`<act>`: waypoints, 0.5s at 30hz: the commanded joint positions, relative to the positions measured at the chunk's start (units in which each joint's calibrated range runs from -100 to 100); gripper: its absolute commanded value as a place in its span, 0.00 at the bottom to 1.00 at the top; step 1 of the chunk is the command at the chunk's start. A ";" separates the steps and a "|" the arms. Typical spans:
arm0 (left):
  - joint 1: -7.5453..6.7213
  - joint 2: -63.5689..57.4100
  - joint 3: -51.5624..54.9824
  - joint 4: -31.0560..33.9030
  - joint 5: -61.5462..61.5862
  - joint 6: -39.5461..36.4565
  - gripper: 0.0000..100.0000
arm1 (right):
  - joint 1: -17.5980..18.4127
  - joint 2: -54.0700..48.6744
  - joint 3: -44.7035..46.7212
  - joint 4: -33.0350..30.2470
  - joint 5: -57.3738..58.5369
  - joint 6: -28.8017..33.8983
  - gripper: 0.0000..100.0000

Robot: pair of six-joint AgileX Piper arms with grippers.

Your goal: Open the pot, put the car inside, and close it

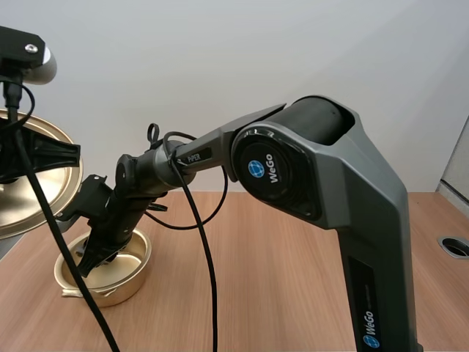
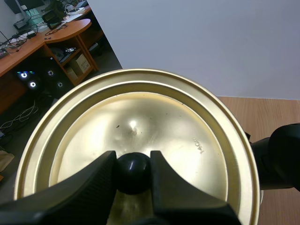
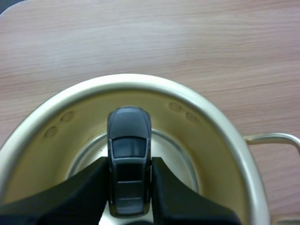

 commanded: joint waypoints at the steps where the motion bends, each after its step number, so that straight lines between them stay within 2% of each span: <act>1: -0.02 0.01 -0.01 -0.05 0.00 -0.03 0.00 | 0.00 0.06 0.02 -1.73 -0.80 2.70 0.00; 2: -0.02 0.01 -0.01 -0.05 0.00 -0.03 0.00 | 0.00 0.06 0.02 -2.85 -1.47 3.47 0.02; 5: -0.02 0.01 -0.01 -0.05 0.00 -0.03 0.00 | 0.00 0.06 0.02 -5.84 -2.10 5.30 0.42; 8: -0.02 0.01 -0.01 -0.05 0.00 -0.03 0.00 | 0.00 0.06 0.02 -6.33 -1.92 4.85 1.00; 15: -0.02 0.01 -0.01 -0.05 0.00 -0.03 0.00 | 0.00 0.06 0.02 -6.63 -1.92 3.99 1.00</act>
